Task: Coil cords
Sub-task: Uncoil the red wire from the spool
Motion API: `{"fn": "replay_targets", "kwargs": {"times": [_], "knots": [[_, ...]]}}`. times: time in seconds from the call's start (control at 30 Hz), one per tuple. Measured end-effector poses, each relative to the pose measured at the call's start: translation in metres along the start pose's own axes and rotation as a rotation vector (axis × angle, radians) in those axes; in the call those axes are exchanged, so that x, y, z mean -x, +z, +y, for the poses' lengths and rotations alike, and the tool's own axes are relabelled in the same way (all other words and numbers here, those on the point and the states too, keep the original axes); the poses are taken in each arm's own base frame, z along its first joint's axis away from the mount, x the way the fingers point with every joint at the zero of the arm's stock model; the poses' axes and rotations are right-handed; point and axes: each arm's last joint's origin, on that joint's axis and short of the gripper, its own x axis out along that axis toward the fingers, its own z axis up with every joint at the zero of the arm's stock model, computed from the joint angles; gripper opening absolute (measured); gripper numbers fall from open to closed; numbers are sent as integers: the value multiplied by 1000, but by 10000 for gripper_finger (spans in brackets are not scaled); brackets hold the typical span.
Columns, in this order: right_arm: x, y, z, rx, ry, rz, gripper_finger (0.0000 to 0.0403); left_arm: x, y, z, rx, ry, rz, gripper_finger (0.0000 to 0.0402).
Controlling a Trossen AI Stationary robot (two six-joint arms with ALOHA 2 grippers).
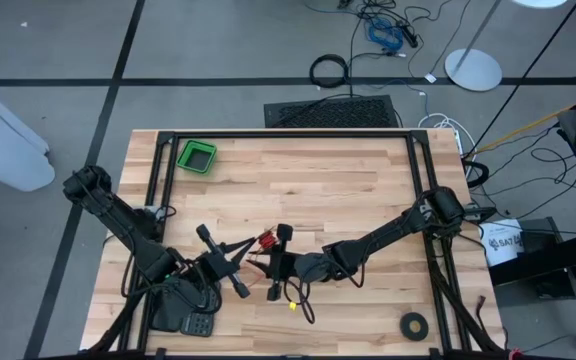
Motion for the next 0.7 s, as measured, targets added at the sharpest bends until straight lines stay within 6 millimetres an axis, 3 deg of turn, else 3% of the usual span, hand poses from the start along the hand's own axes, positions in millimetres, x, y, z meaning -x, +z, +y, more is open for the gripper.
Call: {"fn": "replay_targets", "kwargs": {"times": [0.17, 0.33, 0.7], "knots": [[0, 0, 0, -1, 0, -1, 102, 0, 0, 0, 0, 0, 0, 4], [0, 1, 0, -15, -1, -9, 102, 0, 0, 0, 0, 0, 0, 4], [0, 2, -1, -28, 5, -20, 5, 0, 0, 0, 0, 0, 0, 4]]}}
